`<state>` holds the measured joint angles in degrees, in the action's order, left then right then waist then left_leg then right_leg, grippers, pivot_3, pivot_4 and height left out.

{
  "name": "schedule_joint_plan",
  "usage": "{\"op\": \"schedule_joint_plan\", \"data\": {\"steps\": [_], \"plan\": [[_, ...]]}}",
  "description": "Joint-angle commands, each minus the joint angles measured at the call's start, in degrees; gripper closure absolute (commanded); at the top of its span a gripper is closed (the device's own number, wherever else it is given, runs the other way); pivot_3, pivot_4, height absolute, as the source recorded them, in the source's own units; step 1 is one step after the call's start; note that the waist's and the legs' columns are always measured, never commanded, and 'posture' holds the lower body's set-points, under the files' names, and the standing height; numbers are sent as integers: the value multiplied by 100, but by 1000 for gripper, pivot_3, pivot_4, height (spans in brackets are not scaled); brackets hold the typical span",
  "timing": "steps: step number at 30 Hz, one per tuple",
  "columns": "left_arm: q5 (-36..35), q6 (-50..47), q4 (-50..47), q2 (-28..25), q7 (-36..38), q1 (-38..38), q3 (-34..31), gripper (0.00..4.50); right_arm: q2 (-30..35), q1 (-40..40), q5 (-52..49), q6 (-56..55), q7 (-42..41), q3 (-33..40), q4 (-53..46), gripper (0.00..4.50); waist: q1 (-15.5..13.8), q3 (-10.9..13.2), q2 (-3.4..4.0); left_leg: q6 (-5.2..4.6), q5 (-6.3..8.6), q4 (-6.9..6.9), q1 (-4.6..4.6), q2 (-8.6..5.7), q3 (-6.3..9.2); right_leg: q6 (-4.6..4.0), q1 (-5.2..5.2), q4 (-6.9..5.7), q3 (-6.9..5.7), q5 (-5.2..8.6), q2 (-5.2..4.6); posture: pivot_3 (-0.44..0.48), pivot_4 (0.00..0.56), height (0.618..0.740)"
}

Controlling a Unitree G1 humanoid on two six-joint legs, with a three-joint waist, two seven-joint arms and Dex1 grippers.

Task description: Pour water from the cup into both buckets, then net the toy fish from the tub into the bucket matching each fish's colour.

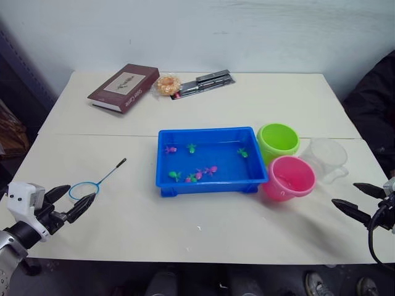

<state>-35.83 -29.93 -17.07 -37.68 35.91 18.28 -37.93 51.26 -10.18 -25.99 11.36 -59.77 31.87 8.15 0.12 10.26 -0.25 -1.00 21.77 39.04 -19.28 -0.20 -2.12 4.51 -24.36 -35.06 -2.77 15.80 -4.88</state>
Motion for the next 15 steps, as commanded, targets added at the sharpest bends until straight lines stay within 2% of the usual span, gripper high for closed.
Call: {"op": "schedule_joint_plan", "data": {"steps": [1,5,9,12,15], "plan": [[-114,-78,-123,-118,22,-105,-116,0,-43,-71,18,-150,36,201,67,55,-2,0,0,0,0,0,0,0,0,0,0,0,0,0,0,0,150,740],[-615,-509,-430,-385,297,-589,163,0,-139,-259,262,3,596,252,133,55,-85,-1,0,1,-1,0,-3,0,3,0,1,0,-4,0,-3,0,150,740],[-1292,-945,-757,-580,656,-914,346,0,-326,-134,62,359,884,302,101,55,-24,-6,9,2,-1,0,-3,-2,0,0,0,1,-1,0,-6,0,150,740],[-2118,-1449,-1301,-1098,1112,-1825,994,0,-550,272,257,644,1713,147,87,55,-2,0,0,10,-6,1,-1,-2,2,0,0,-6,-4,0,-3,0,150,740],[-2298,-1547,-1420,-1312,1240,-2448,1342,0,-588,513,587,846,2342,60,141,55,27,-17,33,13,-12,10,1,-7,-4,0,0,-16,5,-7,-5,0,150,740]]}}
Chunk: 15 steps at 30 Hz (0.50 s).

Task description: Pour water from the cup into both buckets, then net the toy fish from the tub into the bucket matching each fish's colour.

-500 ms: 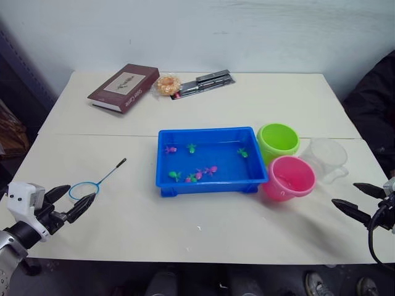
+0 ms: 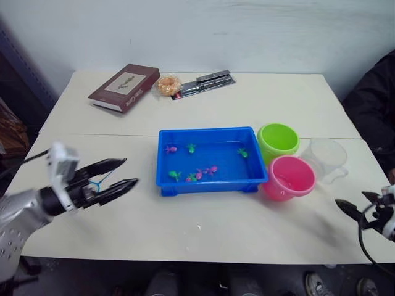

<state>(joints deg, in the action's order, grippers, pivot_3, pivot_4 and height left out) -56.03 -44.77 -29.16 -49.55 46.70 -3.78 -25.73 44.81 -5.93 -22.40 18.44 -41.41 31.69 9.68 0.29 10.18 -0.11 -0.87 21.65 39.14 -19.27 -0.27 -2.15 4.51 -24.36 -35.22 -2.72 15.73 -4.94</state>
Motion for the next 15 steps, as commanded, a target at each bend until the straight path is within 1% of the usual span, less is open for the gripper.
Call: {"op": "schedule_joint_plan", "data": {"steps": [1,2,5,7,12,15], "plan": [[-206,-14,-220,-158,161,-478,275,0,44,158,234,149,530,51,-2,55,12,-20,36,0,0,-3,0,0,-3,0,-1,0,2,0,1,0,150,740],[-258,-10,-237,-147,134,-811,443,0,6,252,178,196,553,42,-23,55,-2,-21,44,2,-2,-7,4,0,-4,-1,-1,1,2,1,5,0,150,740],[-431,-89,-221,-32,6,-1628,842,0,-26,458,174,312,608,-71,-89,55,-17,-18,39,18,-14,-5,1,8,-6,-4,-6,-11,1,3,31,0,150,740],[-515,-163,-199,50,-29,-2033,1065,0,-44,608,194,416,668,-167,-136,55,-12,-18,38,17,-16,-1,2,6,-8,-3,-6,-21,4,3,34,0,150,740],[-796,-339,-72,240,-137,-2620,1316,0,-116,821,28,763,784,-162,-307,55,-14,-17,37,17,-19,-1,4,7,-16,-2,-7,-28,11,2,38,0,150,740],[-613,-272,40,343,-64,-2832,1501,0,-169,932,-11,948,910,-169,-438,55,-22,-15,33,16,-21,4,3,6,-15,-1,-7,-27,10,2,38,0,150,740]]}}
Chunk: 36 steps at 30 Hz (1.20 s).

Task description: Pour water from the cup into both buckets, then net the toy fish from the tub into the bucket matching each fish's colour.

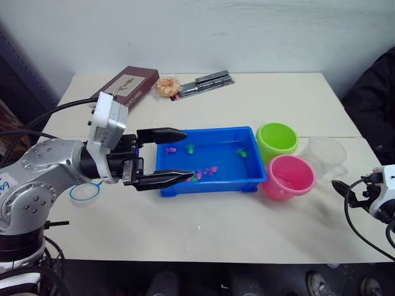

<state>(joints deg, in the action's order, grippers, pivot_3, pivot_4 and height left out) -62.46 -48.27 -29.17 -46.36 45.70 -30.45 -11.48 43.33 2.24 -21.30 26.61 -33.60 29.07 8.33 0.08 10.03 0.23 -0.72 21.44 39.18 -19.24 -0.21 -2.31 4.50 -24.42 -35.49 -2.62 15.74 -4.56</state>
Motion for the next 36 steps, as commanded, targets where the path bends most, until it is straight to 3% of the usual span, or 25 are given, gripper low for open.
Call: {"op": "schedule_joint_plan", "data": {"steps": [1,9,17,29,32,36], "plan": [[148,130,66,38,77,-182,136,0,-50,154,-140,189,162,86,-341,55,-1,0,0,0,0,1,0,-1,0,0,0,0,0,0,0,0,150,740],[386,266,190,137,233,-272,288,0,-271,392,196,313,862,-26,-522,55,2,0,0,3,-2,1,0,-1,0,1,-1,0,0,0,1,0,150,740],[511,389,218,187,274,-247,287,0,-371,819,766,-366,1437,-256,205,55,16,1,-2,4,-5,1,0,-3,-1,1,-1,1,1,0,1,0,150,740],[506,370,181,199,267,-303,240,0,-818,1592,728,-546,2031,-189,1118,55,26,2,-2,8,-9,1,0,0,0,0,-2,-2,2,0,4,0,150,740],[499,368,163,205,252,-313,243,0,-941,1792,672,-559,2219,-125,1349,841,31,2,-2,8,-9,1,0,0,0,0,-3,-2,2,0,4,0,150,740],[514,363,186,198,251,-336,235,0,-1048,1978,666,-779,2341,-131,1604,2847,24,2,-2,7,-9,1,-2,0,0,1,-4,-3,2,0,3,0,150,740]]}}
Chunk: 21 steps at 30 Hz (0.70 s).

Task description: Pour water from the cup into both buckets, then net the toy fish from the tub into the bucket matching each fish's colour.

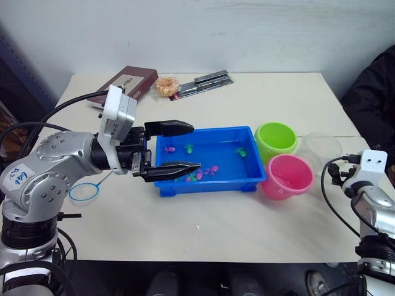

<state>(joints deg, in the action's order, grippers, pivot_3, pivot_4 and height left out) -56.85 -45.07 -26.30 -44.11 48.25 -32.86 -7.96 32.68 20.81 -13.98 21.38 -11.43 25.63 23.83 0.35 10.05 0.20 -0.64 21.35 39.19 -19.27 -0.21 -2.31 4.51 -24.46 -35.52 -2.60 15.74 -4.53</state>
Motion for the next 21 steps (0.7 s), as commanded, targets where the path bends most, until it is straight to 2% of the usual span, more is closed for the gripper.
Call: {"op": "schedule_joint_plan", "data": {"steps": [1,3,4,13,21], "plan": [[-51,38,-103,-30,-7,-96,-125,0,-2,144,-81,-320,133,217,99,3378,-12,0,0,0,0,0,-1,0,0,0,0,0,0,0,0,0,150,740],[-56,31,-102,-33,-18,-94,-139,0,-31,167,-100,-489,114,214,172,4353,-16,0,0,-2,0,0,-3,-1,2,0,0,0,-2,0,-1,0,150,740],[-57,30,-102,-32,-23,-93,-143,0,-38,164,-106,-549,115,209,191,4438,-13,0,0,-2,0,0,-4,-1,3,0,0,0,-2,0,-1,0,150,740],[-22,57,-70,-6,-8,-111,-107,0,159,32,-106,-964,91,285,66,4438,-13,0,0,-2,0,0,-5,-1,5,2,1,0,-2,-1,-1,0,150,740],[7,62,-17,46,90,-159,-8,0,761,-712,-88,-934,-542,262,-974,4438,-17,0,0,-3,0,-4,-9,0,5,2,-2,1,-3,-1,-1,0,150,740]]}}
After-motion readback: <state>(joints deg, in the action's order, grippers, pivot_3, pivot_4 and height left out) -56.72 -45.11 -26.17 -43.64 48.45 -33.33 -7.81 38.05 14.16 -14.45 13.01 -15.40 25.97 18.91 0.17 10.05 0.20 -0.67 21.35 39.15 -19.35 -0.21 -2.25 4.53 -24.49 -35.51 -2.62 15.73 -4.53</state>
